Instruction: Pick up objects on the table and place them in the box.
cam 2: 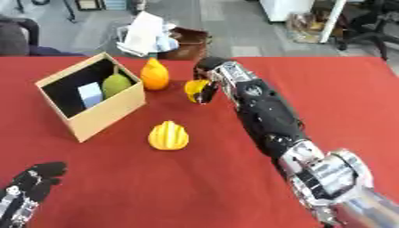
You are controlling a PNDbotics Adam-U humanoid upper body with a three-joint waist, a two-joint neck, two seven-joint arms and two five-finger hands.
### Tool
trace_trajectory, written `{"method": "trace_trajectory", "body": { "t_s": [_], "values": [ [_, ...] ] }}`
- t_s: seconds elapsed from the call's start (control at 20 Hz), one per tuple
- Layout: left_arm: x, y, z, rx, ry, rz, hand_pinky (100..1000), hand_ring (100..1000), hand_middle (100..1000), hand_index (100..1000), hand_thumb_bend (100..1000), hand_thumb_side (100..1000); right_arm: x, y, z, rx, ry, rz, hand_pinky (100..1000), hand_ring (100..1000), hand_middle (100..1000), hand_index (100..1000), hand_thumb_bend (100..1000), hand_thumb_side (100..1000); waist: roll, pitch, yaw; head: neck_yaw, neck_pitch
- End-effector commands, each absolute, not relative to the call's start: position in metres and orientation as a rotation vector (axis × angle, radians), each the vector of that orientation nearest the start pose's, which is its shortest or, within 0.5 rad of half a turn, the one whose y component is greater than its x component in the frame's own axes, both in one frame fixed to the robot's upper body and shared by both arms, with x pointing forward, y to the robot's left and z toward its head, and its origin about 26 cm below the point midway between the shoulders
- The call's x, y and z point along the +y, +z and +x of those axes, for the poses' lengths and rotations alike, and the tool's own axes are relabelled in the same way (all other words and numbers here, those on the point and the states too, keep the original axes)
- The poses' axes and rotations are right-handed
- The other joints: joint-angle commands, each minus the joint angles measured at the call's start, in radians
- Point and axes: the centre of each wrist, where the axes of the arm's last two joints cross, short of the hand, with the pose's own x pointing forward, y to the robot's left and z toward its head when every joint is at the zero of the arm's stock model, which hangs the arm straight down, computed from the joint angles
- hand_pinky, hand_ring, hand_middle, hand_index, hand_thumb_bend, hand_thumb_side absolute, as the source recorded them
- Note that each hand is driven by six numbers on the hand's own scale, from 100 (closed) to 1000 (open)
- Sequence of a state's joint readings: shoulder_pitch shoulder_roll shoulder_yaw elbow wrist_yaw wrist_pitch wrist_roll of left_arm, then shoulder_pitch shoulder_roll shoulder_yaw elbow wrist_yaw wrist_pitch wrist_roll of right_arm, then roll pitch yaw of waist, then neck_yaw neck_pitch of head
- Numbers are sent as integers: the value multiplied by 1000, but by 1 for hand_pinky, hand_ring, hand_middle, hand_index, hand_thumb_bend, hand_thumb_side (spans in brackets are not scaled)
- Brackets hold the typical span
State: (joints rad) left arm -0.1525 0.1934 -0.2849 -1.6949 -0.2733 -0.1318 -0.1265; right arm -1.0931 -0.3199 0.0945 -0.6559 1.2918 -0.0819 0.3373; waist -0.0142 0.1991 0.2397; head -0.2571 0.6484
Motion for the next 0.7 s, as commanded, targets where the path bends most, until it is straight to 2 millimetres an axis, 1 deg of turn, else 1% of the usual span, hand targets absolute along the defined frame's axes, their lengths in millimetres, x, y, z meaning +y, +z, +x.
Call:
{"method": "trace_trajectory", "body": {
  "t_s": [0.05, 0.2, 0.25, 0.35, 0.45, 0.7],
  "values": [
    [196, 61, 299, -1908, -770, 28, 802, 811, 777, 853, 410, 913, -236, 230, 508, -1266, 1481, -1221, 617, 510, 415, 497, 149, 100, -6, -1, 0, 0, -12],
    [196, 61, 299, -1908, -772, 25, 802, 811, 777, 854, 408, 914, -223, 261, 502, -1428, 1431, -1292, 608, 501, 402, 487, 128, 100, -6, -1, 3, -2, -12],
    [195, 61, 299, -1908, -773, 23, 802, 811, 777, 854, 408, 914, -216, 270, 500, -1487, 1416, -1309, 597, 496, 398, 483, 106, 100, -7, -2, 6, -4, -12],
    [195, 61, 300, -1907, -776, 21, 802, 811, 777, 854, 409, 914, -206, 282, 495, -1583, 1386, -1333, 595, 495, 398, 483, 100, 100, -8, -2, 9, -5, -13],
    [195, 61, 300, -1906, -777, 20, 802, 811, 777, 854, 409, 914, -202, 282, 493, -1628, 1363, -1347, 595, 495, 398, 483, 100, 100, -9, -2, 10, -5, -13],
    [195, 61, 300, -1906, -777, 20, 802, 811, 777, 854, 409, 914, -203, 269, 497, -1671, 1331, -1374, 595, 495, 398, 483, 100, 100, -9, -2, 11, -5, -13]
  ]
}}
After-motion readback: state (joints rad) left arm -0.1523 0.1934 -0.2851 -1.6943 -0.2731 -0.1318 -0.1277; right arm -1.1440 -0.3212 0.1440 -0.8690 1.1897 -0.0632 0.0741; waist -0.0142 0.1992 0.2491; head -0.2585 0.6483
